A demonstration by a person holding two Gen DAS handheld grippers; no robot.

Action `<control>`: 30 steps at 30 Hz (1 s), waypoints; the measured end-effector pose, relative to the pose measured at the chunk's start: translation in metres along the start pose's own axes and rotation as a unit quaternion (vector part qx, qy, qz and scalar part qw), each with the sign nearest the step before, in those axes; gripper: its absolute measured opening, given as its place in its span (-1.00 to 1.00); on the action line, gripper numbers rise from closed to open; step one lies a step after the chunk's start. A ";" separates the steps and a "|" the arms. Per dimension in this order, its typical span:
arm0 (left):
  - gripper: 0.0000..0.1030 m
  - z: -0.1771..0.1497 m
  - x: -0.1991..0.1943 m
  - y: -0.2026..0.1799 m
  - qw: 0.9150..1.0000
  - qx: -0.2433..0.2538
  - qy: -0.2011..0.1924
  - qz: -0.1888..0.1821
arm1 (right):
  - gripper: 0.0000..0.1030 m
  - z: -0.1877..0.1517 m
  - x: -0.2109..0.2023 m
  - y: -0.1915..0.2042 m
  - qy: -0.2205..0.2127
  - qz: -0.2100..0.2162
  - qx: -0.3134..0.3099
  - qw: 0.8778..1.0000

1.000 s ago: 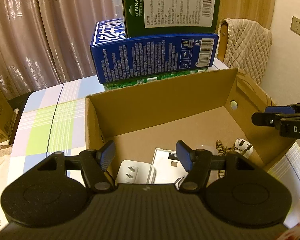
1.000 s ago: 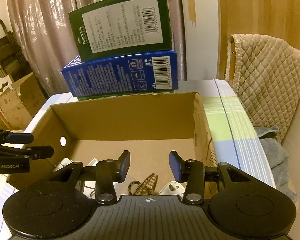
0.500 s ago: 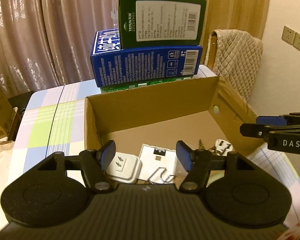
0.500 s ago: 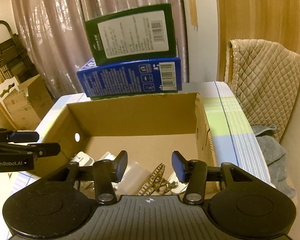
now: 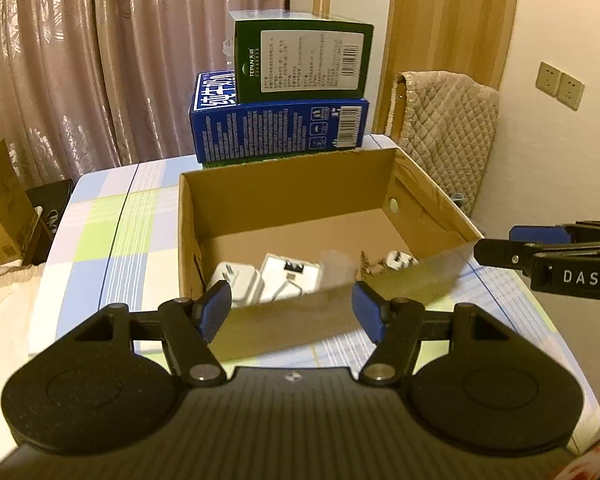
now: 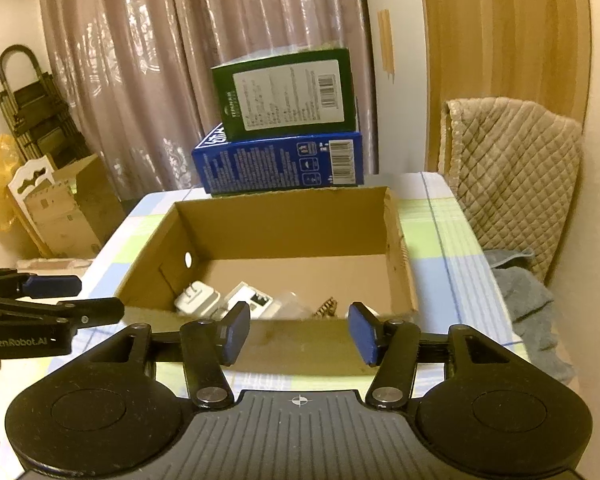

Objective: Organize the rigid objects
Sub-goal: 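Move both tools back from box toward remaining items on table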

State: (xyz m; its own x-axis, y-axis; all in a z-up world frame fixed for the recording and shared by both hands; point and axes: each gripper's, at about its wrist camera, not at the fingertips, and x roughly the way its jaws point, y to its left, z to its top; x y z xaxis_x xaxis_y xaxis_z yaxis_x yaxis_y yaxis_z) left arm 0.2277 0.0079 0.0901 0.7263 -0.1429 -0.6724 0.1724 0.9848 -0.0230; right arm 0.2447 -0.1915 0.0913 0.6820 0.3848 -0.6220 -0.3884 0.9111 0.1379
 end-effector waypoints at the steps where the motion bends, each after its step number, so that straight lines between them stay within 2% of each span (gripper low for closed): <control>1: 0.21 -0.004 -0.007 -0.001 1.000 -0.001 -0.002 -0.001 | 0.03 -0.004 -0.007 0.001 -0.002 0.000 -0.003 1.000; 11: 0.24 -0.048 -0.061 0.002 0.999 -0.030 -0.015 0.005 | 0.23 -0.057 -0.063 0.007 -0.007 0.005 0.031 0.999; 17: 0.28 -0.077 -0.085 -0.001 0.999 -0.040 -0.019 0.007 | 0.27 -0.096 -0.091 0.004 -0.006 -0.001 0.060 0.998; 30: 0.32 -0.127 -0.109 -0.009 0.998 -0.056 -0.016 0.009 | 0.30 -0.156 -0.117 0.006 0.017 -0.023 0.027 0.999</control>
State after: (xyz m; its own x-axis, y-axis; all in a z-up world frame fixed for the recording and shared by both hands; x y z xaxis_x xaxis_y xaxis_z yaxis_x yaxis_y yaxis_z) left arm 0.0625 0.0270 0.0692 0.7496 -0.1268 -0.6496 0.0856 0.9918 -0.0949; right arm 0.0657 -0.2538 0.0445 0.6761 0.3384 -0.6545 -0.3233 0.9345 0.1491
